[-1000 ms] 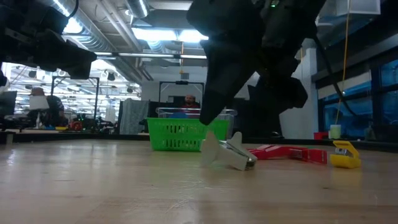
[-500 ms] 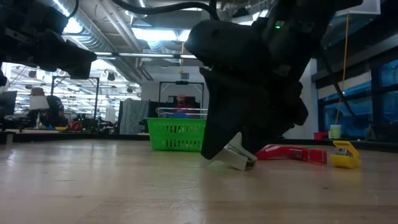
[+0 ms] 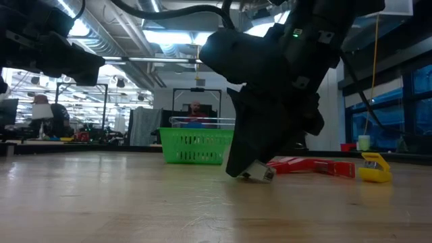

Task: Pick and place Stapler, Stapler remover, tape
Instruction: Put the gray staple remover into the bottom green bin

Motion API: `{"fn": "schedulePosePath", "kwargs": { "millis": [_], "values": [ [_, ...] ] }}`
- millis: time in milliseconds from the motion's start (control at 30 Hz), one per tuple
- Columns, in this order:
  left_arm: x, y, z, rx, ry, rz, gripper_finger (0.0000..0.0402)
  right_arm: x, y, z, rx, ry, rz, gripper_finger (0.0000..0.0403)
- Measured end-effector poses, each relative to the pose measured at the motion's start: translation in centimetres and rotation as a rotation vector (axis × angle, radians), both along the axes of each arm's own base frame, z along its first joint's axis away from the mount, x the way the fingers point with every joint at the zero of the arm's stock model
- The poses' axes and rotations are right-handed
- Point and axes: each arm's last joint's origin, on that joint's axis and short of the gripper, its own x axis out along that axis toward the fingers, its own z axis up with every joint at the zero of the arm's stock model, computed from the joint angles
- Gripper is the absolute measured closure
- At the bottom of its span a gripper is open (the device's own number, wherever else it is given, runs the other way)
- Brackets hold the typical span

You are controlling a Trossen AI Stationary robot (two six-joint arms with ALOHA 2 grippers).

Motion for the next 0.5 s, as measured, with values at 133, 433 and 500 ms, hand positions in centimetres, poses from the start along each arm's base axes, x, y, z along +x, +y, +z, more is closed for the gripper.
{"fn": "schedulePosePath", "kwargs": {
  "millis": [133, 433, 500],
  "values": [
    [0.0, 0.0, 0.0, 0.000, 0.000, 0.000, 0.0396, 0.0, 0.0, 0.0, 0.012, 0.004, 0.011, 0.0301],
    [0.0, 0.0, 0.0, 0.000, 0.000, 0.000, 0.0396, 0.9, 0.6, 1.4, 0.045, -0.052, 0.099, 0.0301],
    [0.0, 0.0, 0.0, 0.000, 0.000, 0.000, 0.0397, 1.4, 0.8, 2.2, 0.031, -0.072, 0.136, 0.0301]
  ]
}}
